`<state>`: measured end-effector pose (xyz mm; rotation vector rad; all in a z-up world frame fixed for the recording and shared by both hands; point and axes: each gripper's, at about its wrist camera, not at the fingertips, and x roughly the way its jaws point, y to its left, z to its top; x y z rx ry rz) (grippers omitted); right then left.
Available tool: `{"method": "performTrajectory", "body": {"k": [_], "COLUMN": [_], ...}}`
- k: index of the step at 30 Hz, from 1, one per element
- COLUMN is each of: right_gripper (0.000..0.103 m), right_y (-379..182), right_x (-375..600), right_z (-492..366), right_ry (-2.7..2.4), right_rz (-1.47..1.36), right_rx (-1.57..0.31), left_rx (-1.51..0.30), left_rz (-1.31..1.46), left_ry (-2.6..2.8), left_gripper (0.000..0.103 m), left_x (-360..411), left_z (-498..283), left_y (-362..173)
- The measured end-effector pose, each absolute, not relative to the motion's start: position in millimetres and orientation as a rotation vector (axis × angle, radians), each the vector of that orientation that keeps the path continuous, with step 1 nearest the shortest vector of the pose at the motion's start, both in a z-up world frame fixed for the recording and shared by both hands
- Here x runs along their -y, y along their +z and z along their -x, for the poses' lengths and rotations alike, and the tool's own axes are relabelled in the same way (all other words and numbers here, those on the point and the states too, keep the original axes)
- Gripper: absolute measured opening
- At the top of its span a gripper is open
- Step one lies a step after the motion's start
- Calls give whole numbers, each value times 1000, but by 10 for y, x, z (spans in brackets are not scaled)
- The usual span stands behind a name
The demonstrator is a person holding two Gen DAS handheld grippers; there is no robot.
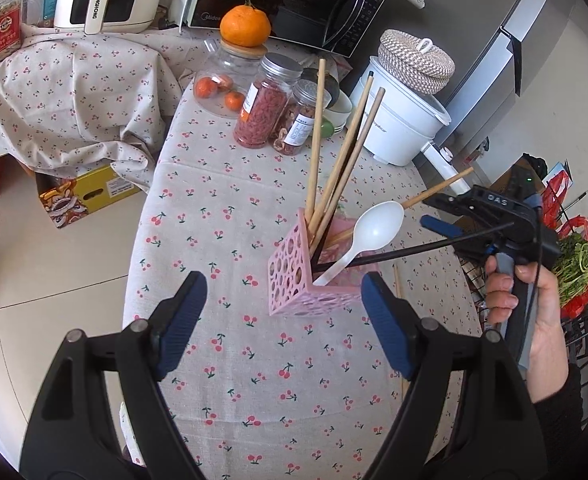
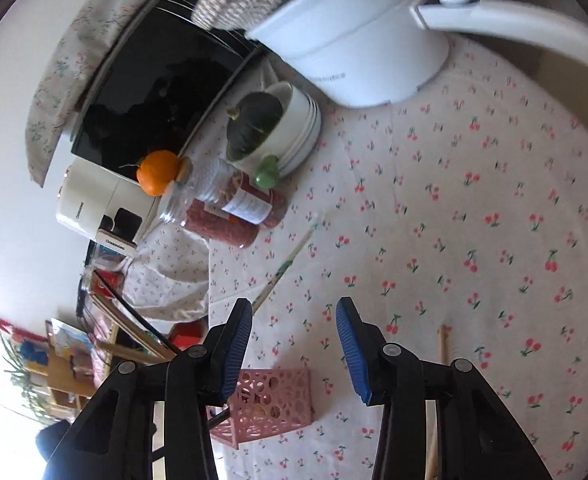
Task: Organize utensils
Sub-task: 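Carry the wrapped chopsticks with the right tool toward the pink caddy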
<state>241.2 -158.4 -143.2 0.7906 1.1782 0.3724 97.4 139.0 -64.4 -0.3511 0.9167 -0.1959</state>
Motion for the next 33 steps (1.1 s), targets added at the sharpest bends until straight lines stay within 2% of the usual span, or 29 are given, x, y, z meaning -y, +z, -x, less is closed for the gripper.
{"method": "performTrajectory", "body": {"k": [5, 14, 17, 18, 20, 24, 33], "right_gripper": [37, 31, 20, 10, 10, 8, 5], "right_y": [-2129, -2611, -2751, -2773, -2784, -2547, -1247], "right_x": [1368, 1027, 948, 931, 896, 902, 1125], "right_z": [-2787, -3205, -3278, -3283, -3297, -3321, -3302], "right_ry": [443, 466, 479, 487, 500, 545, 592], "right_rz": [-1031, -1178, -1238, -1256, -1275, -1259, -1010], "right_rx": [-1337, -1386, -1407, -1406, -1388, -1298, -974], "left_rx": [-912, -903, -911, -912, -915, -913, -860], "left_rz": [349, 364, 360, 360, 360, 365, 377], "left_ry": [-195, -207, -211, -210, -210, -207, -202], "left_gripper": [80, 80, 80, 80, 80, 80, 80], "left_x": [-1398, -1380, -1368, -1367, -1368, -1385, -1411], "left_z": [-995, -1050, -1066, -1068, -1071, -1065, -1004], "left_y": [-628, -621, -643, -648, -653, -650, -556]}}
